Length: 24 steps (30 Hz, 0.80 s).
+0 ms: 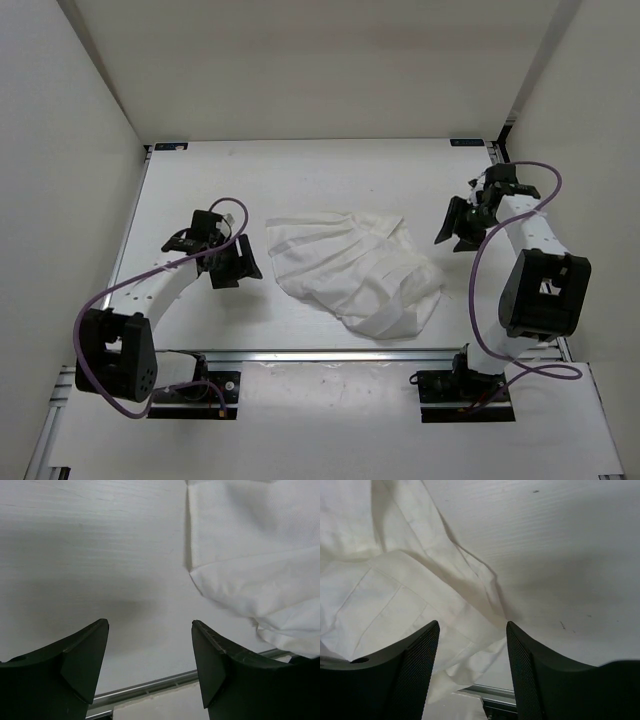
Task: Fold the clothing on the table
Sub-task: Flatten the skirt out
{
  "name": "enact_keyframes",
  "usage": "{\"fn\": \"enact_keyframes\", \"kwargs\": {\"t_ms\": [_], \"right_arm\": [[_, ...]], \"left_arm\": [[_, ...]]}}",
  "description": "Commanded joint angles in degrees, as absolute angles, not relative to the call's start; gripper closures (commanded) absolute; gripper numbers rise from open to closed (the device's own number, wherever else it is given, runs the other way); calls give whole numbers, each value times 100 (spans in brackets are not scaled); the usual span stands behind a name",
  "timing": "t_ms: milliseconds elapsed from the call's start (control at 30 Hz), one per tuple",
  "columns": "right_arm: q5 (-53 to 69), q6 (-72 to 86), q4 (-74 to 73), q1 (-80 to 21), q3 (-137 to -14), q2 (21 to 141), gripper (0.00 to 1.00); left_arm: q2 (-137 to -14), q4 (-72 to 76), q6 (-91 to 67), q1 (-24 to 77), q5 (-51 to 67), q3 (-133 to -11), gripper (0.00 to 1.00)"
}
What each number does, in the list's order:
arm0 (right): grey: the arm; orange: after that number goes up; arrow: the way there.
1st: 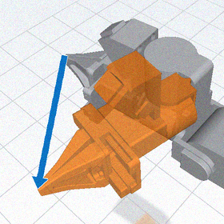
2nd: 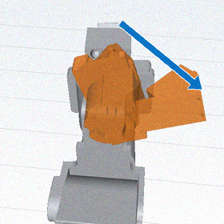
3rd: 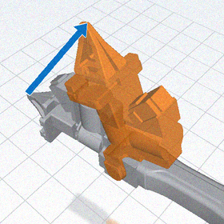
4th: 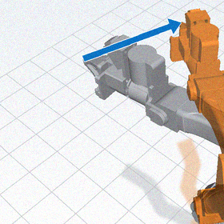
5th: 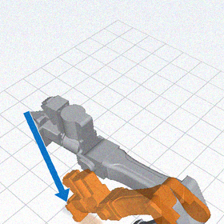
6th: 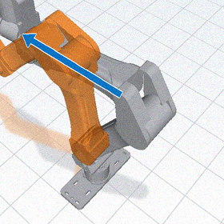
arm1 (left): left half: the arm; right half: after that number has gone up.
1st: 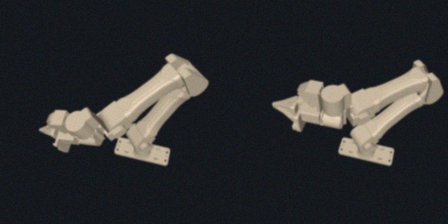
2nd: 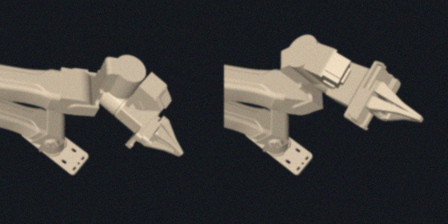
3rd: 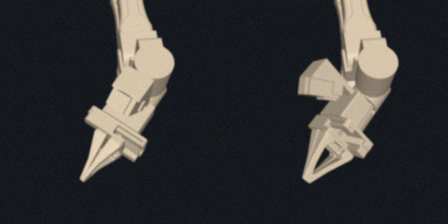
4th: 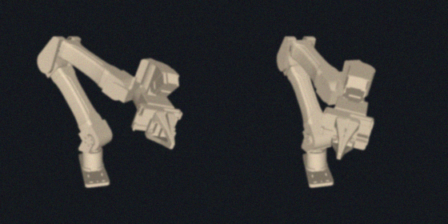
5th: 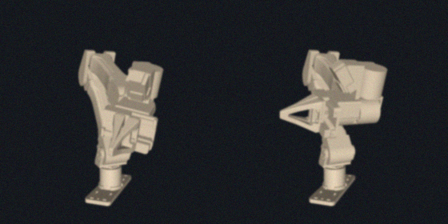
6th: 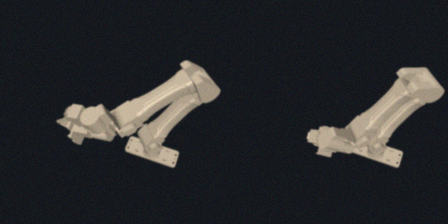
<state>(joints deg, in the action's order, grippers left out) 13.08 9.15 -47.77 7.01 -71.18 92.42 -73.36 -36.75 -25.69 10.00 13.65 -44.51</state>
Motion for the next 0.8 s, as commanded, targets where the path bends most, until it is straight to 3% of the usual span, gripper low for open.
{"fn": "enact_keyframes", "kwargs": {"t_ms": [0, 333, 767], "right_arm": [[2256, 1046, -4492, 668, -7259, 9526, 39], [3927, 1756, -3103, 132, -8286, 11100, 40], [3350, 2171, -2970, -325, -9104, 12093, 44]], "left_arm": [[-7268, -3516, -2522, 1264, 1739, -4614, 23], [-7682, -3235, -2742, 1890, 2092, -4729, 21], [-7146, -3489, -2566, 1274, 2118, -4439, 21]]}}
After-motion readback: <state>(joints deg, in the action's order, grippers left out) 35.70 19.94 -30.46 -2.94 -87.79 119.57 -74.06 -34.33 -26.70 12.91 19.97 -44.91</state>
